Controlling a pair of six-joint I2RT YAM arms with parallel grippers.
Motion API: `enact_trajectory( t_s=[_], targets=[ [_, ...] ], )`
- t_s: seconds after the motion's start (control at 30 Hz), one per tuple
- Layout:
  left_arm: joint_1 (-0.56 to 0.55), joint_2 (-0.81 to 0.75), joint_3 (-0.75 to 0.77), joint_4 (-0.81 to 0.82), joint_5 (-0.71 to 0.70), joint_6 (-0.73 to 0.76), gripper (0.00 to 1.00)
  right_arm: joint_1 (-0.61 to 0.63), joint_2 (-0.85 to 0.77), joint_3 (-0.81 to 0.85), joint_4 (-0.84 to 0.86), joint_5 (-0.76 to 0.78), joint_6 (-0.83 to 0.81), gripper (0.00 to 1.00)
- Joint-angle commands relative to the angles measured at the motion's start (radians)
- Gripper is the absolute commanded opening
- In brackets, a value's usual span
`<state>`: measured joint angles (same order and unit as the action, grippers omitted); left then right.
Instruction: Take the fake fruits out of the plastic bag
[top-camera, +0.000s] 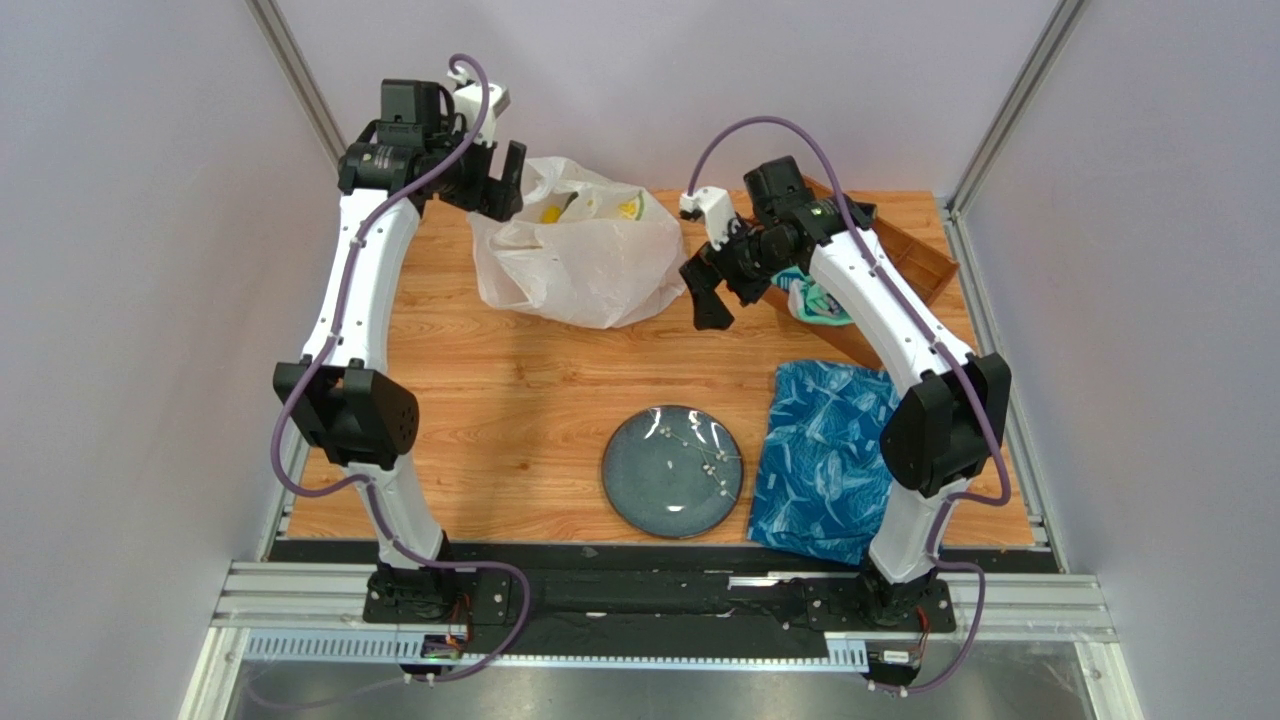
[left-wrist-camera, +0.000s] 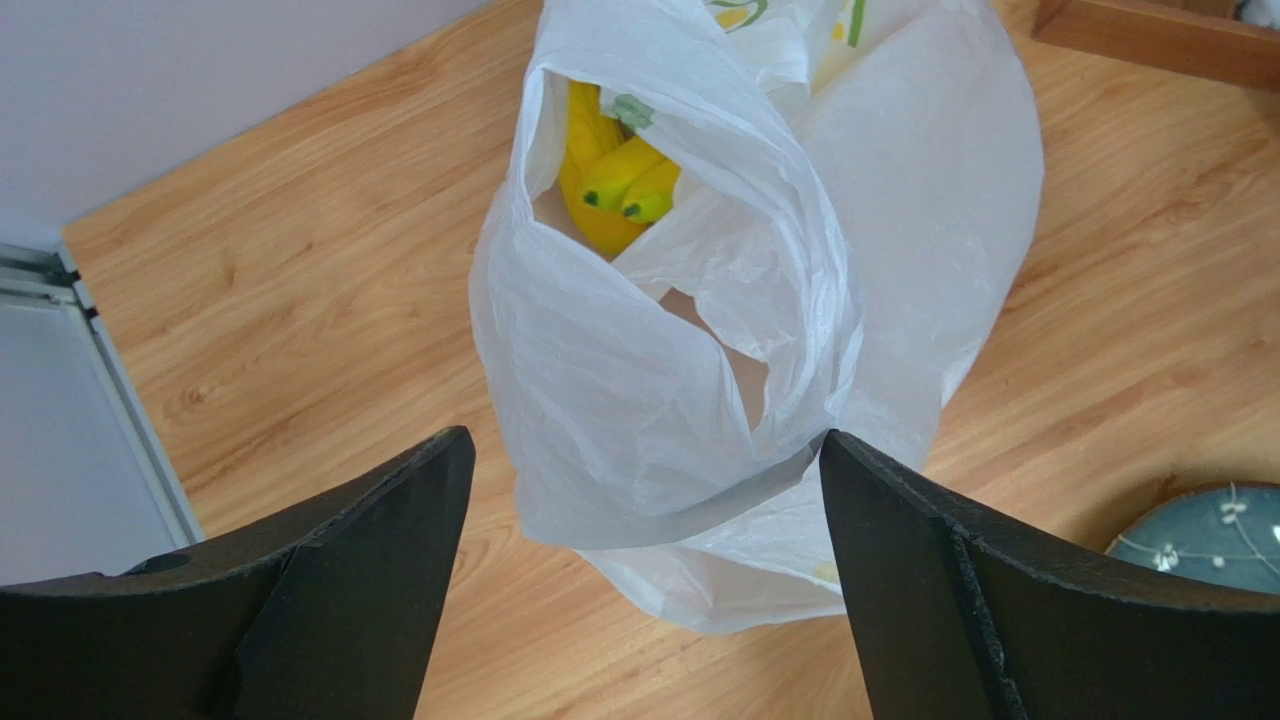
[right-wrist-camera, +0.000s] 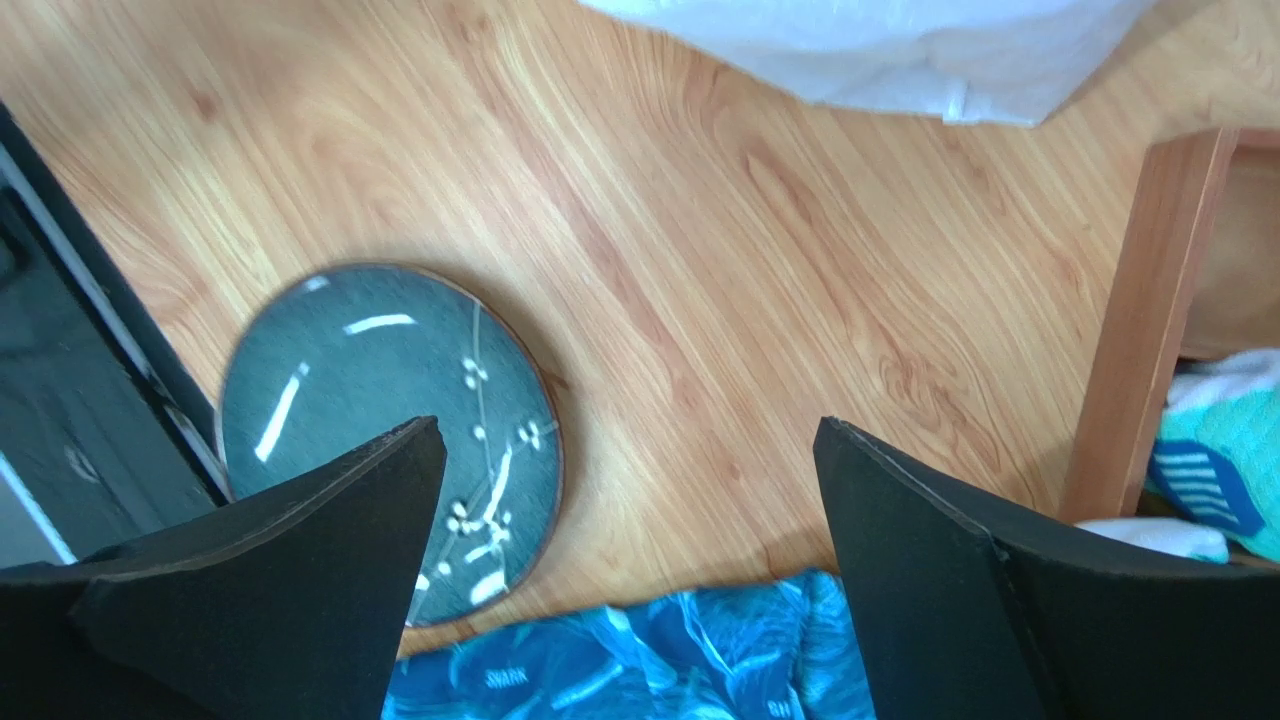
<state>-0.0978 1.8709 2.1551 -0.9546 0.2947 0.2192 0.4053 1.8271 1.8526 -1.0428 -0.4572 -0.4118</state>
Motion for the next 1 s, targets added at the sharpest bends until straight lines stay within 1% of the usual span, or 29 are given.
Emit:
enact_trajectory(
  t_s=[0.0, 0.07, 0.13, 0.17, 0.2, 0.23, 0.27, 0.3, 0.33, 0.37, 0.4, 0.43, 0.47, 0.5, 0.57, 0.6, 0.63, 0.67, 0.7, 0.8, 0.83, 0.87, 0.9, 0.97],
  targets=[
    [-0.011, -0.044, -0.003, -0.026, 0.005, 0.084, 0.88, -0.013, -0.015, 0.077, 0.064, -0.078, 0.159, 1.00],
    [-0.022, -0.044, -0.012, -0.024, -0.032, 0.141, 0.82, 0.000, -0.002, 0.105, 0.072, -0.103, 0.183, 1.00],
    [-0.032, -0.033, -0.017, -0.023, -0.043, 0.175, 0.82, 0.009, 0.034, 0.151, 0.089, -0.122, 0.235, 1.00],
    [-0.034, -0.030, -0.020, -0.023, -0.032, 0.205, 0.80, 0.012, 0.053, 0.177, 0.075, -0.141, 0.235, 1.00],
    [-0.036, -0.030, -0.030, -0.019, -0.026, 0.218, 0.78, 0.016, 0.096, 0.247, 0.025, -0.188, 0.232, 1.00],
    [-0.037, -0.029, -0.035, -0.016, -0.014, 0.241, 0.76, 0.027, 0.107, 0.267, 0.012, -0.198, 0.225, 1.00],
    [-0.037, -0.029, -0.040, -0.013, -0.009, 0.255, 0.65, 0.035, 0.112, 0.273, 0.010, -0.199, 0.228, 1.00],
    [-0.039, -0.027, -0.044, -0.012, 0.001, 0.267, 0.57, 0.038, 0.115, 0.276, 0.027, -0.204, 0.247, 1.00],
    [-0.039, -0.020, -0.044, -0.012, 0.014, 0.284, 0.42, 0.038, 0.118, 0.277, 0.041, -0.225, 0.270, 1.00],
    [-0.039, -0.018, -0.035, -0.007, 0.018, 0.284, 0.32, 0.035, 0.123, 0.280, 0.053, -0.248, 0.310, 1.00],
    [-0.039, -0.012, -0.031, -0.007, 0.023, 0.286, 0.19, 0.039, 0.139, 0.286, 0.082, -0.299, 0.323, 1.00],
    [-0.039, -0.009, -0.025, -0.006, 0.021, 0.273, 0.00, 0.041, 0.149, 0.292, 0.101, -0.323, 0.332, 1.00],
    [-0.039, -0.007, -0.020, 0.002, 0.021, 0.261, 0.00, 0.044, 0.159, 0.296, 0.121, -0.340, 0.337, 1.00],
    [-0.036, -0.009, -0.009, 0.004, 0.023, 0.250, 0.00, 0.052, 0.182, 0.307, 0.144, -0.318, 0.335, 0.98],
    [-0.022, -0.006, 0.041, -0.019, 0.070, 0.142, 0.00, 0.095, 0.210, 0.376, 0.145, -0.264, 0.309, 0.93],
    [0.012, -0.007, 0.057, -0.029, 0.110, 0.078, 0.00, 0.113, 0.225, 0.399, 0.151, -0.200, 0.277, 0.91],
    [0.029, -0.018, 0.055, -0.029, 0.189, -0.055, 0.00, 0.151, 0.227, 0.416, 0.161, -0.160, 0.262, 0.89],
    [0.039, -0.041, -0.001, 0.002, 0.211, -0.101, 0.00, 0.173, 0.225, 0.413, 0.174, -0.111, 0.252, 0.86],
    [0.050, -0.100, -0.038, 0.020, 0.222, -0.131, 0.00, 0.191, 0.212, 0.402, 0.222, -0.037, 0.245, 0.85],
    [0.078, -0.194, -0.151, 0.054, 0.337, -0.257, 0.00, 0.243, 0.181, 0.330, 0.332, 0.040, 0.249, 0.85],
    [0.079, -0.220, -0.182, 0.065, 0.365, -0.320, 0.00, 0.262, 0.178, 0.318, 0.349, 0.043, 0.236, 0.85],
    [0.081, -0.243, -0.243, 0.092, 0.377, -0.342, 0.00, 0.274, 0.178, 0.313, 0.359, 0.051, 0.225, 0.84],
    [0.081, -0.280, -0.270, 0.103, 0.389, -0.362, 0.00, 0.286, 0.181, 0.312, 0.366, 0.087, 0.216, 0.84],
    [0.081, -0.305, -0.322, 0.123, 0.420, -0.408, 0.00, 0.312, 0.185, 0.304, 0.383, 0.095, 0.197, 0.84]
  ],
)
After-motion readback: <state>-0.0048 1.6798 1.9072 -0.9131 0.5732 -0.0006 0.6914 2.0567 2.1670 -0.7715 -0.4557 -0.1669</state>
